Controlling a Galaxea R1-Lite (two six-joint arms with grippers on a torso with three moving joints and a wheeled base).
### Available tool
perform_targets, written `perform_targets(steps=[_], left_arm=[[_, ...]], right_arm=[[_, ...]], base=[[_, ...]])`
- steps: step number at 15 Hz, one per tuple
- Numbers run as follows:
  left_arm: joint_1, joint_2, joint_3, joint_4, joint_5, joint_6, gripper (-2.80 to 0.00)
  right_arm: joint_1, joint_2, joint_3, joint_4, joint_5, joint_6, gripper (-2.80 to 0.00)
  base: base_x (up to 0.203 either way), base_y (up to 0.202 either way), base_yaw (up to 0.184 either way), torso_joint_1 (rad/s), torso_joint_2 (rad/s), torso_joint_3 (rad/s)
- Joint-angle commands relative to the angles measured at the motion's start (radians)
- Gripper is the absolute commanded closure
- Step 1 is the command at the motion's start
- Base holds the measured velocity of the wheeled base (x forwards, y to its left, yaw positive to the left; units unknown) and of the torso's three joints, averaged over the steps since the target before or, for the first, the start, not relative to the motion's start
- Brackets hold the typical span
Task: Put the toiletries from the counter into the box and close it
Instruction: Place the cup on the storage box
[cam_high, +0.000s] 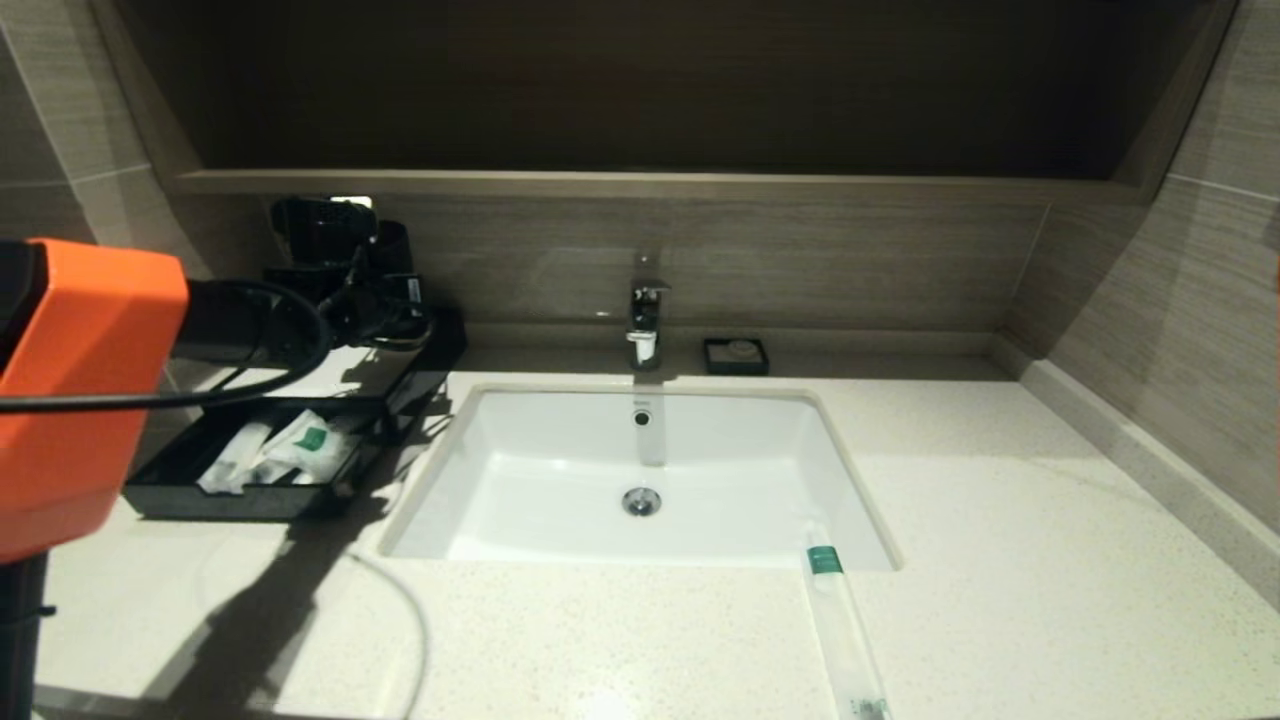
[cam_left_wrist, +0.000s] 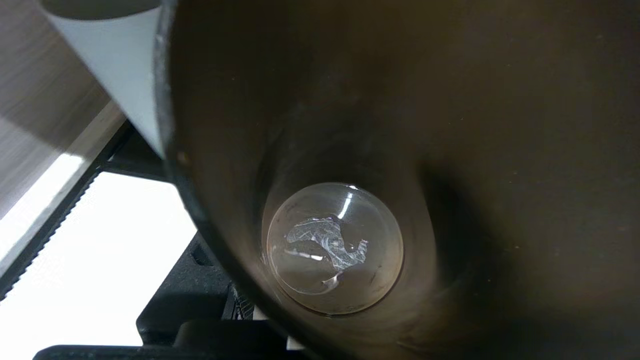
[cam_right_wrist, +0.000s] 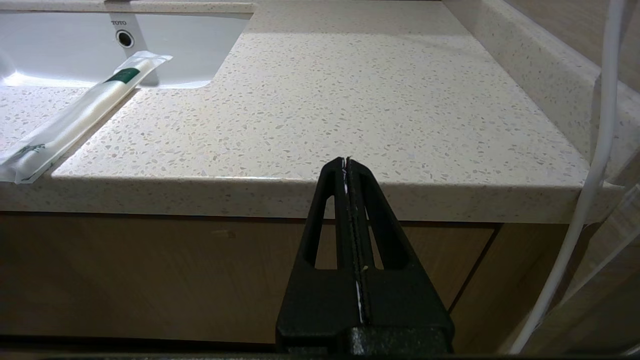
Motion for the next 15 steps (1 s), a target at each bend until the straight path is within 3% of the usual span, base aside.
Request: perform_targets(steps=[1, 15], left_arm=[[-0.002, 0.025, -0.021, -0.003, -0.001, -0.004, 0.0], [0.003, 0.111, -0.134, 0.008, -0.003, -0.004, 0.0]], right_arm=[[0.0, 0.0, 0.0, 0.0, 0.0, -0.001, 0.0], [0.0, 0.0, 0.0, 0.0, 0.0, -0.001, 0.0]], base=[[0.0, 0.0, 0.0, 0.0, 0.0, 0.0], [0.0, 0.0, 0.0, 0.0, 0.0, 0.0]])
